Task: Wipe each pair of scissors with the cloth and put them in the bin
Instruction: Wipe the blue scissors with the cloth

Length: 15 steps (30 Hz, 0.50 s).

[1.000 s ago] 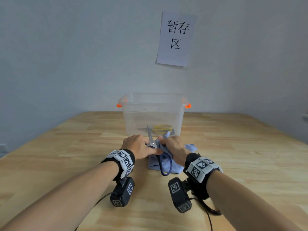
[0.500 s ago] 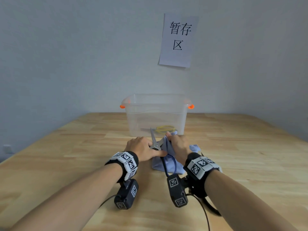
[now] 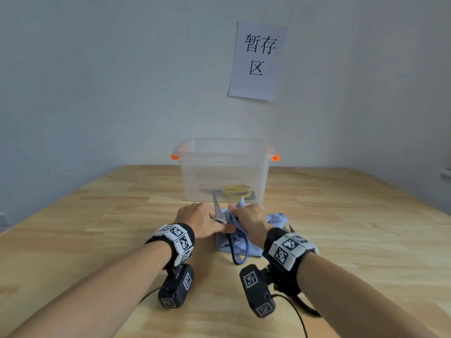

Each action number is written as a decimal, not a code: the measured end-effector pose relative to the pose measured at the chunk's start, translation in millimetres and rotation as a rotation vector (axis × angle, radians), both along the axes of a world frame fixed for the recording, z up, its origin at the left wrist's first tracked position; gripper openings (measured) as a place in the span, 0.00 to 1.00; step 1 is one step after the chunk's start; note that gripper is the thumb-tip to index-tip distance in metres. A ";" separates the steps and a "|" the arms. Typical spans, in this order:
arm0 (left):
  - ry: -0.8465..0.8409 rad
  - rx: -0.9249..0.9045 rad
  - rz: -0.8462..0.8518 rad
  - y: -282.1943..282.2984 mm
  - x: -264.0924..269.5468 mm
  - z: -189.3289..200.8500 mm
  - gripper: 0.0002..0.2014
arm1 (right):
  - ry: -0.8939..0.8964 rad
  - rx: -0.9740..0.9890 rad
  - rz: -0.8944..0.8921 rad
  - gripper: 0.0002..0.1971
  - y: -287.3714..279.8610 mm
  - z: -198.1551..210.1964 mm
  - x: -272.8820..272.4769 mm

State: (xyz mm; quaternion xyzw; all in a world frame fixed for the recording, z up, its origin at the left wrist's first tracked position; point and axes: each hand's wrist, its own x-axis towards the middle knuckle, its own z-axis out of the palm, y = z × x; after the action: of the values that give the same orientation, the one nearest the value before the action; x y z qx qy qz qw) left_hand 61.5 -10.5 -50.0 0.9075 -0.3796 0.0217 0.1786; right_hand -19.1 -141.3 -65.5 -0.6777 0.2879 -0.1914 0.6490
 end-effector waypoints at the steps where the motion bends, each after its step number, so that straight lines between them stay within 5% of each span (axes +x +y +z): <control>1: 0.011 0.001 -0.003 -0.3 -0.5 -1.0 0.33 | -0.009 -0.009 0.020 0.07 -2.5 -2.3 1.5; 8: 0.042 0.007 -0.034 -3.0 0.1 -0.2 0.37 | -0.109 0.040 -0.233 0.14 -34.4 -11.1 19.2; 15: 0.112 -0.068 -0.003 1.3 10.8 -7.9 0.35 | -0.100 0.120 -0.230 0.16 -32.4 -14.5 0.0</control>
State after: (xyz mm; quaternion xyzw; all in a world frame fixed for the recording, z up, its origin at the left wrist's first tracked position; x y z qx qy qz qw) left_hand 72.3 -9.2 -57.8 0.9002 -0.3693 -0.0166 0.2303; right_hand -19.1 -173.6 -80.0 -0.5896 0.3422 -0.2805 0.6757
